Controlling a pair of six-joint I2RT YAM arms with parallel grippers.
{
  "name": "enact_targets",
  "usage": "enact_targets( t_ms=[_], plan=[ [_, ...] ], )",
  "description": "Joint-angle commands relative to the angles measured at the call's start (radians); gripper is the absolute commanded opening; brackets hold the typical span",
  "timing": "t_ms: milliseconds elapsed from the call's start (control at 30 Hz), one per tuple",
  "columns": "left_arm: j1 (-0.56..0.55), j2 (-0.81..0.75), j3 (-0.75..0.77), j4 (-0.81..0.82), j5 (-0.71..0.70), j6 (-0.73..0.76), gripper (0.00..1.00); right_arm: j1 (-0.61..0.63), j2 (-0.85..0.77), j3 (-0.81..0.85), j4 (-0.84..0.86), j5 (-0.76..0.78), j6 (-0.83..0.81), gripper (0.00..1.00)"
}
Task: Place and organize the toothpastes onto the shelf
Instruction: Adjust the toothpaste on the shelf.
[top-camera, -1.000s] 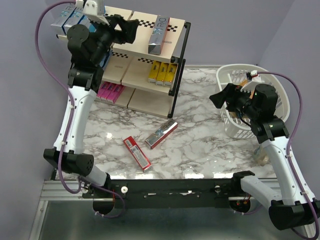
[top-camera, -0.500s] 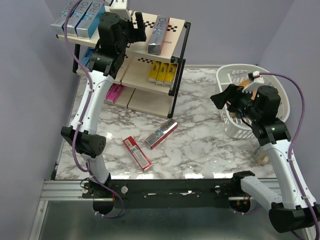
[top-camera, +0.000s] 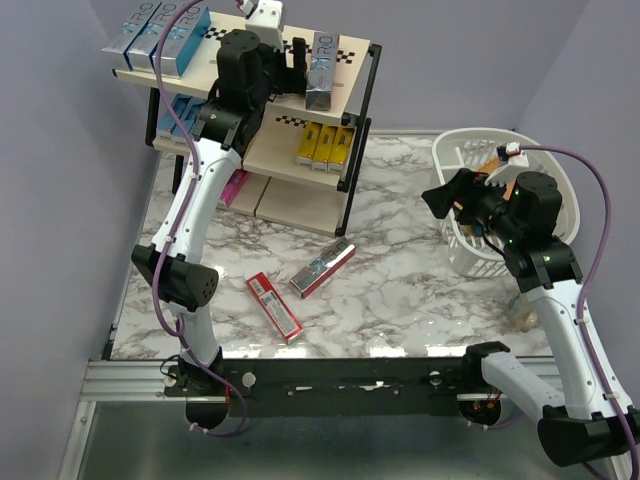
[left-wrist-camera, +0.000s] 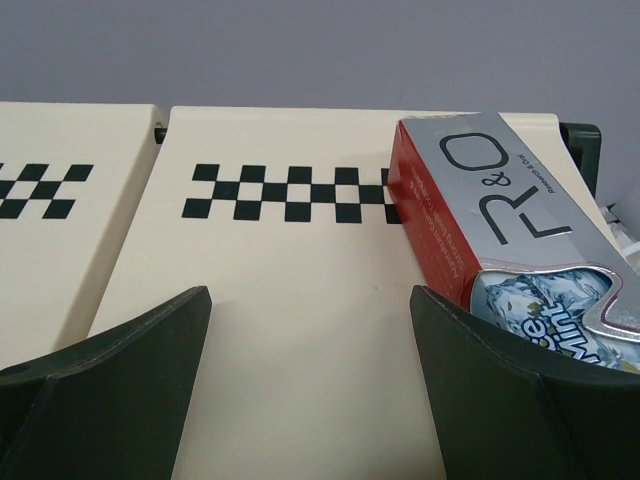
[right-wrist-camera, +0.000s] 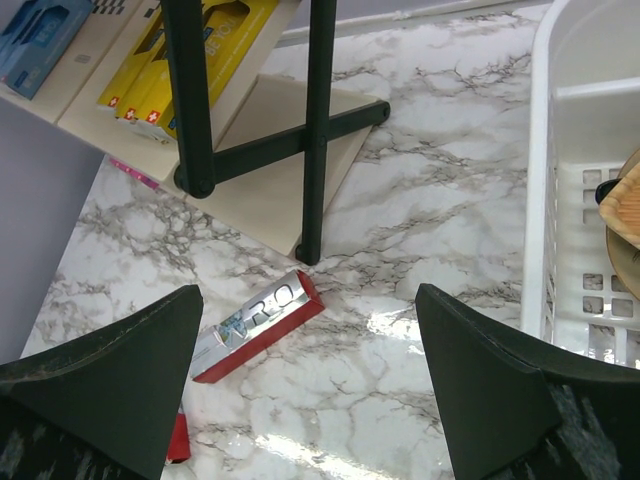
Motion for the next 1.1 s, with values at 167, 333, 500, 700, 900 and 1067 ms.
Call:
enact_targets(
  t_ms=[167, 333, 500, 700, 900, 1067],
  plan=[
    [-0.002, 0.015, 0.013, 0.07, 0.082, 0.055, 0.95, -0.003, -0.014, 0.008, -0.014, 0.017, -0.013, 0.96],
    [0.001, 0.033, 0.02, 0.103, 0.089, 0.059, 0.96, -0.005, -0.022, 0.004, -0.02, 0.018, -0.019, 0.96],
    [0.004, 0.058, 0.028, 0.119, 0.14, 0.073, 0.96, -0.003, -0.028, 0.001, -0.023, 0.021, -0.022, 0.96],
    [0.018, 0.074, 0.025, 0.155, 0.168, 0.071, 0.96, -0.005, -0.029, -0.001, -0.021, 0.015, -0.022, 0.96],
    [0.023, 0.074, 0.011, 0.201, 0.253, 0.082, 0.97, -0.003, -0.03, -0.004, -0.021, 0.009, -0.022, 0.96],
    [0.023, 0.071, 0.002, 0.215, 0.336, 0.087, 0.98, -0.003, -0.03, -0.006, -0.021, 0.005, -0.022, 0.96]
  ],
)
